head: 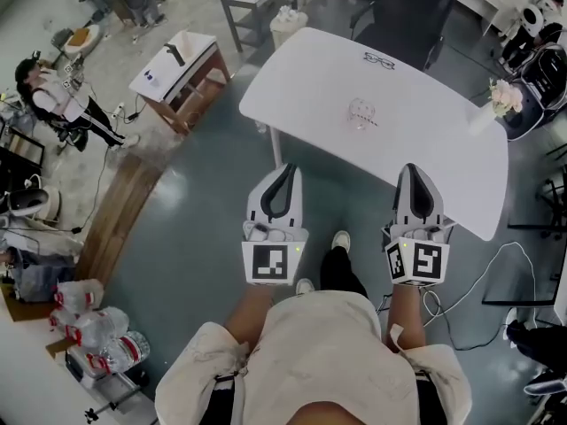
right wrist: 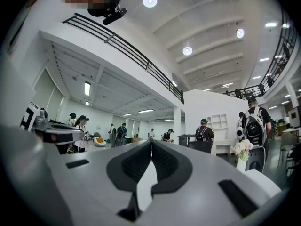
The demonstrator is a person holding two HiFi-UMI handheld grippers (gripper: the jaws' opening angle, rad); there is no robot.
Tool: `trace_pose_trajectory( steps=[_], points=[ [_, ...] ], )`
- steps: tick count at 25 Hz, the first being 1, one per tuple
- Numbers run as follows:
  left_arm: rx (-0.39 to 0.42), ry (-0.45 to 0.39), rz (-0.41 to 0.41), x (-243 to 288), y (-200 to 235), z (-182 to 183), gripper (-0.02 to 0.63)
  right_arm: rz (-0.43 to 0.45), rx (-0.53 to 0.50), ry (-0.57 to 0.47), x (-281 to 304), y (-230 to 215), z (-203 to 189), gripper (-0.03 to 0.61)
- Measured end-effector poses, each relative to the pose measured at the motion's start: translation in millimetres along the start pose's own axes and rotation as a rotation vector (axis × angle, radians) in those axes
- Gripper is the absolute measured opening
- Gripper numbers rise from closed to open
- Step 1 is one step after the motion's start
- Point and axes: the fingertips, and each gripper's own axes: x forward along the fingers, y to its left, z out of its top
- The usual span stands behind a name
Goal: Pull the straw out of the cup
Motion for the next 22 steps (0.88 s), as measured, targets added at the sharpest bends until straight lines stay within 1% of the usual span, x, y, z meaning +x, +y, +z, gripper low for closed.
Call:
trace_pose_trajectory(
  steps=[6,12,15,22],
  points=[
    [0.016,-0.007,-0.002,59.4,-3.6,8.9,0.015,0.004,0.019,-0.015,48.2,-35.3,-1.1,0.003],
    [0.042,-0.013,-0.014,130.4,-24.6,17.6,0.015,-0.002,0.044,-0.023,94.4,-92.4,-4.5,0.003],
    [0.06,0.004,-0.026,166.2,-36.9,14.9,0.015,-0.004,0.059,-0.024,116.9,-120.0,-9.8,0.003],
    [0.071,0.022,-0.024,244.9,-66.7,5.3,0.015,-0.003,0.097,-0.021,164.9,-187.2,-32.4,0.003]
  ],
)
